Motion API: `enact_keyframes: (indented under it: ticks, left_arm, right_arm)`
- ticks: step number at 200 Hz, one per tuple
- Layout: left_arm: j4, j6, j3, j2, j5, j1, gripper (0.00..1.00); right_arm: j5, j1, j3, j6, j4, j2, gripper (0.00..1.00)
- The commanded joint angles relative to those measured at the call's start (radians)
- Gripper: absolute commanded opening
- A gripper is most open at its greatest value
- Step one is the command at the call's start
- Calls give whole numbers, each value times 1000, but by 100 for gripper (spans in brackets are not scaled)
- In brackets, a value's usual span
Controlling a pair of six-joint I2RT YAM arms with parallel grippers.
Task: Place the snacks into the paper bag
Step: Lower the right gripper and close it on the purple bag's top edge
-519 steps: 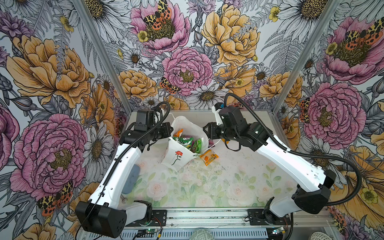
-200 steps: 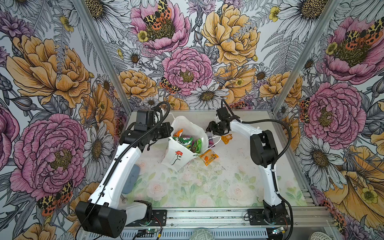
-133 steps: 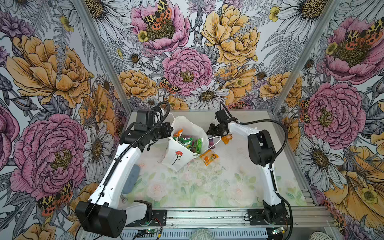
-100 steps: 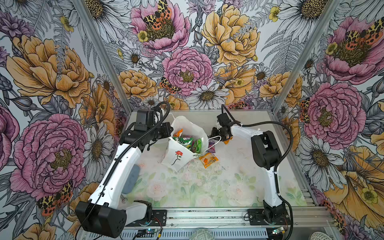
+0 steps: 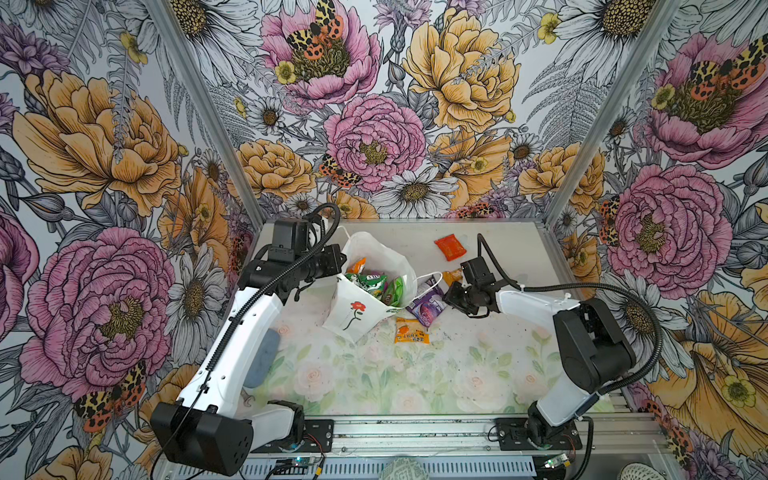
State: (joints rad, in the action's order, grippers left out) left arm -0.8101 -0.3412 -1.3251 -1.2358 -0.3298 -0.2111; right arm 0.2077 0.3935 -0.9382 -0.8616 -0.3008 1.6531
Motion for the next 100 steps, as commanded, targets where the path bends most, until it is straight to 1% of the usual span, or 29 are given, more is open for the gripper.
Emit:
enact_keyframes:
  ticks: [1, 10, 26, 38, 71, 100]
  left_arm:
    - [122, -7, -12, 41, -25, 9, 1]
    - [121, -4, -12, 41, -24, 9, 1]
    - [121, -4, -11, 40, -22, 10, 1]
    - [121, -5, -11, 41, -20, 9, 1]
    - [121, -2, -11, 41, -15, 11, 2]
    - [122, -2, -11, 39, -16, 11, 2]
  right_arm:
    - [33, 27, 32, -19, 41, -49, 40]
    - [27, 43, 26, 0, 10, -58, 40]
    - [-49, 78, -15, 62, -88, -74, 42]
    - [-73, 79, -39, 113, -131, -83, 45]
    - [-92, 47, -125, 235, -224, -82, 58]
    - [-96, 38, -215, 375, -284, -32, 67]
